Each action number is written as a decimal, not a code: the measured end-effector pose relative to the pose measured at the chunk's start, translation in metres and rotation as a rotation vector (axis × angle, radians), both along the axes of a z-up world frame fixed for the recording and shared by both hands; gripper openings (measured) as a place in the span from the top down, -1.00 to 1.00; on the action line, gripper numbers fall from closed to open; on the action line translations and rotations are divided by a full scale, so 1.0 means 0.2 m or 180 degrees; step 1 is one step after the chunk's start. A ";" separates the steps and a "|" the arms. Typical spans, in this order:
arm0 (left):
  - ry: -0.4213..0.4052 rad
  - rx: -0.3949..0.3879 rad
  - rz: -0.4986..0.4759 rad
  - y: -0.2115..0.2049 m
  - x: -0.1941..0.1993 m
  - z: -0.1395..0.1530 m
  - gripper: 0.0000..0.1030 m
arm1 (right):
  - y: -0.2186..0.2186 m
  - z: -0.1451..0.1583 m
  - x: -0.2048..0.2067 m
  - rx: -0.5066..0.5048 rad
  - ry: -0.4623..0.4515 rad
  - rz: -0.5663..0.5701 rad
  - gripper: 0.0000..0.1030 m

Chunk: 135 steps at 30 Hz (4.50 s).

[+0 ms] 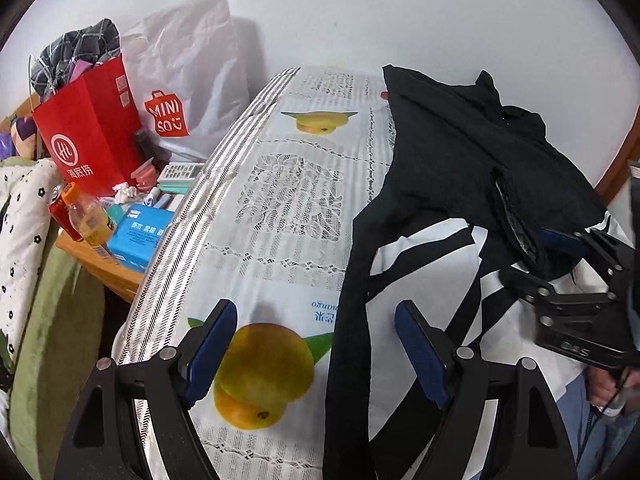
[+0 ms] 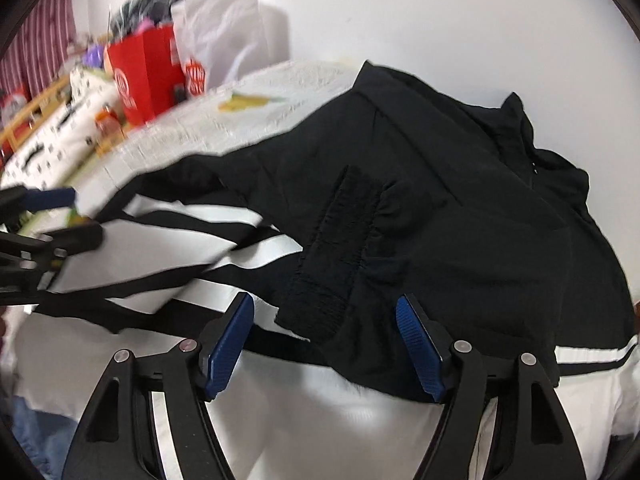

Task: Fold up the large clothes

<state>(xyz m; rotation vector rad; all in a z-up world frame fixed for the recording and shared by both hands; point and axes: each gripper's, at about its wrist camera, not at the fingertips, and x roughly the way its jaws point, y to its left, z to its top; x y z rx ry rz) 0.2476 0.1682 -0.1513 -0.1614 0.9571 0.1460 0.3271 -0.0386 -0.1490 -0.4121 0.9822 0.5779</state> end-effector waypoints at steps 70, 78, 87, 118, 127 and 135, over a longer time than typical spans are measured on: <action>-0.0154 0.0033 -0.0336 -0.40 -0.08 0.18 -0.55 | -2.09 0.32 -0.39 0.0062 -0.0772 -0.2606 -0.34; -0.0327 -0.0010 -0.0496 -0.51 -0.21 0.27 -0.55 | -2.36 0.25 -0.80 -0.0226 -0.0471 -0.2921 -0.38; -0.0289 0.0008 -0.0546 -0.60 -0.34 0.27 -0.55 | -2.50 0.07 -1.07 -0.0441 -0.0274 -0.2988 -0.38; 0.0069 0.0199 -0.0298 -0.22 -0.29 -0.03 -0.55 | -1.95 0.72 -0.53 -0.0234 -0.1454 -0.2635 0.95; 0.0085 0.0047 -0.0354 -0.18 -0.29 -0.09 -0.55 | -1.36 0.71 -0.23 0.0076 -0.1471 -0.1935 0.95; 0.0068 0.0000 -0.0382 -0.17 -0.28 -0.09 -0.55 | -0.93 0.55 -0.03 0.0176 -0.1324 -0.1387 0.95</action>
